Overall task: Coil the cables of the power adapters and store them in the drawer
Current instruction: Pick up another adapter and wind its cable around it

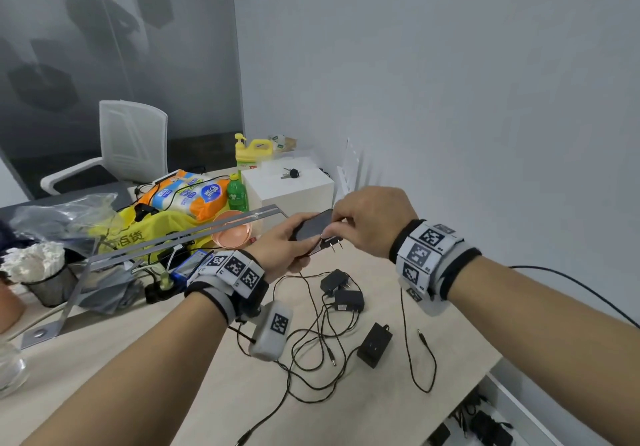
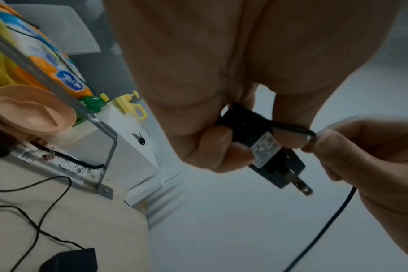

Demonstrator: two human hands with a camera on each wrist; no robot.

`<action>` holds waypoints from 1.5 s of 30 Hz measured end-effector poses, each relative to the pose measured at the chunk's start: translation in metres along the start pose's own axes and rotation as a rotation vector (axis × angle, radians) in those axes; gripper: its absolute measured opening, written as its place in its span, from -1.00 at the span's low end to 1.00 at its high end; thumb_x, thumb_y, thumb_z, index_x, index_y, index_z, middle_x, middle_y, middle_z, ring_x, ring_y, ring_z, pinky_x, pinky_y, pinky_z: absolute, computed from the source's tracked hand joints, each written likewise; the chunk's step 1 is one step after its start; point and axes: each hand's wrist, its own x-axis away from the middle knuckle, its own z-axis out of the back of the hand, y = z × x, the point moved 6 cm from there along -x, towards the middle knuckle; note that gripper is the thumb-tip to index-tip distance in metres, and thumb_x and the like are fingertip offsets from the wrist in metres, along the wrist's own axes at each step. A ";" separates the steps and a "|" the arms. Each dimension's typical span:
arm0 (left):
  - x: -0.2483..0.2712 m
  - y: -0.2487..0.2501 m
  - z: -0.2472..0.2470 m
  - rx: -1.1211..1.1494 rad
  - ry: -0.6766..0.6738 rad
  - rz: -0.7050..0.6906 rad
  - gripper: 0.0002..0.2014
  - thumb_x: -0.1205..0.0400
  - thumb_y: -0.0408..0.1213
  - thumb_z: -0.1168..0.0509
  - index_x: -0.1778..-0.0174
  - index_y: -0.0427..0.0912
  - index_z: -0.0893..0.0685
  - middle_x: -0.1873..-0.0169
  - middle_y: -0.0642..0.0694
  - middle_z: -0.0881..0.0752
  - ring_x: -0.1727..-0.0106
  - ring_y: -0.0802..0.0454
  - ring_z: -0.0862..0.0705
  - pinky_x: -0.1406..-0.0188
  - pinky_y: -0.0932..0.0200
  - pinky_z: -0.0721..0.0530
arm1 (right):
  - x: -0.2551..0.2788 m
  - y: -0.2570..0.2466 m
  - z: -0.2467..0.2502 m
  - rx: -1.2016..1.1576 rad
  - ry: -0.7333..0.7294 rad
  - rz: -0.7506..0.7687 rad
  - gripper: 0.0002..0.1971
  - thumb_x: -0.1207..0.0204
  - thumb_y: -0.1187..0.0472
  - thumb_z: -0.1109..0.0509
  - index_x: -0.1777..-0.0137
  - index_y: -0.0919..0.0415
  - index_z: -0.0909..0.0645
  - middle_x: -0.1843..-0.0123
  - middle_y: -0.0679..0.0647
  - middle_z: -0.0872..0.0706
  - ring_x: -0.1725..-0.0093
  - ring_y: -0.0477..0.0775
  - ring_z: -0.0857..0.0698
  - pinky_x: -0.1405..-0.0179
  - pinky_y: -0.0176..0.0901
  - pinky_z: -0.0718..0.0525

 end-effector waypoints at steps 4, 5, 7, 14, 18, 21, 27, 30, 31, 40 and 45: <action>0.007 0.004 -0.009 0.103 -0.079 0.086 -0.70 -0.70 -0.44 -0.19 -0.27 -0.05 -0.61 0.21 -0.16 -0.58 0.38 0.02 -0.46 0.43 0.20 -0.38 | -0.008 0.020 0.009 -0.178 -0.013 -0.191 -0.63 -0.32 -0.36 -0.46 0.21 -0.06 -0.72 0.30 -0.13 -0.70 0.20 -0.12 -0.61 0.20 -0.18 -0.56; 0.008 0.004 -0.012 0.127 -0.090 0.107 -0.73 -0.71 -0.41 -0.16 -0.23 -0.04 -0.63 0.20 -0.16 -0.60 0.37 0.02 -0.47 0.42 0.20 -0.36 | -0.009 0.025 0.007 -0.290 -0.012 -0.232 -0.70 -0.34 -0.27 -0.51 0.23 -0.04 -0.73 0.32 -0.13 -0.70 0.23 -0.14 -0.61 0.21 -0.21 -0.56; 0.013 0.003 -0.018 0.134 -0.132 0.127 -0.79 -0.75 -0.29 -0.09 -0.17 -0.04 -0.61 0.26 -0.13 -0.60 0.40 0.02 -0.45 0.48 0.23 -0.33 | -0.009 0.033 -0.002 -0.519 -0.020 -0.279 -0.81 -0.39 -0.07 -0.57 0.26 0.02 -0.75 0.35 -0.16 -0.70 0.32 -0.23 -0.60 0.28 -0.38 -0.51; 0.020 -0.004 -0.021 0.311 -0.165 0.056 -0.66 -0.67 -0.12 -0.21 -0.26 -0.27 -0.55 0.28 -0.17 -0.57 0.35 0.03 -0.57 0.34 0.20 -0.56 | 0.018 0.047 -0.047 -0.912 -0.109 -0.552 -0.76 -0.58 0.09 -0.42 0.29 0.14 -0.71 0.39 -0.04 -0.68 0.44 -0.10 -0.52 0.41 -0.27 -0.51; 0.016 -0.001 -0.024 0.433 -0.113 0.004 -0.63 -0.65 -0.15 -0.24 -0.24 -0.37 -0.53 0.29 -0.20 -0.66 0.30 -0.03 -0.67 0.33 0.18 -0.70 | 0.036 0.021 -0.077 -0.984 -0.238 -0.583 -0.77 -0.64 0.11 -0.32 0.13 0.21 -0.71 0.33 0.07 -0.69 0.42 0.08 -0.52 0.41 -0.07 -0.55; 0.010 0.003 -0.017 0.459 0.060 -0.045 -0.69 -0.58 -0.29 -0.28 -0.19 -0.38 -0.56 0.16 -0.26 -0.69 0.25 -0.07 -0.69 0.28 0.15 -0.76 | 0.045 0.005 -0.086 -0.999 -0.263 -0.592 -0.79 -0.67 0.04 -0.28 0.04 0.08 -0.71 0.41 0.00 -0.64 0.55 -0.10 -0.53 0.54 -0.22 -0.53; 0.001 -0.003 0.017 -0.130 0.450 -0.138 -0.67 -0.53 -0.33 -0.48 -0.18 -0.16 -0.60 0.05 -0.23 -0.75 0.22 -0.06 -0.74 0.26 0.13 -0.77 | 0.042 -0.016 -0.071 -0.517 -0.305 -0.271 -0.63 -0.63 0.02 -0.26 0.42 0.08 -0.52 0.39 0.02 -0.60 0.27 0.11 -0.62 0.19 0.00 -0.60; 0.003 -0.003 0.019 -0.372 0.395 -0.176 -0.61 -0.50 -0.24 -0.51 -0.23 0.04 -0.64 0.07 -0.10 -0.77 0.21 0.03 -0.74 0.26 0.18 -0.71 | 0.031 -0.006 -0.051 -0.406 -0.259 -0.269 -0.68 -0.60 -0.08 -0.27 0.32 0.03 -0.64 0.35 -0.06 -0.66 0.29 0.01 -0.64 0.29 -0.12 -0.55; 0.005 -0.002 0.017 -0.415 0.372 -0.188 -0.63 -0.52 -0.22 -0.49 -0.24 0.09 -0.64 0.08 -0.07 -0.77 0.24 0.11 -0.72 0.27 0.22 -0.68 | 0.028 -0.002 -0.044 -0.375 -0.239 -0.271 -0.68 -0.58 -0.12 -0.29 0.31 0.02 -0.67 0.36 -0.06 -0.68 0.31 -0.02 -0.64 0.34 -0.16 -0.52; 0.009 -0.006 -0.002 -0.358 0.026 -0.196 -0.70 -0.64 -0.29 -0.34 -0.21 0.18 -0.67 0.02 -0.06 -0.76 0.14 -0.01 -0.74 0.18 0.09 -0.72 | 0.013 0.038 -0.032 -0.755 -0.165 -0.381 -0.78 -0.46 0.03 -0.54 0.40 0.01 -0.72 0.45 -0.05 -0.66 0.44 -0.10 -0.54 0.34 -0.22 -0.54; 0.009 -0.012 -0.012 0.005 -0.032 -0.117 -0.69 -0.50 -0.31 -0.43 -0.16 -0.12 -0.65 0.08 -0.26 -0.72 0.30 -0.12 -0.63 0.31 0.09 -0.65 | 0.020 0.039 -0.055 -1.022 -0.182 -0.490 -0.79 -0.50 0.02 -0.51 0.32 0.06 -0.75 0.44 -0.01 -0.61 0.50 -0.09 -0.46 0.53 -0.30 -0.43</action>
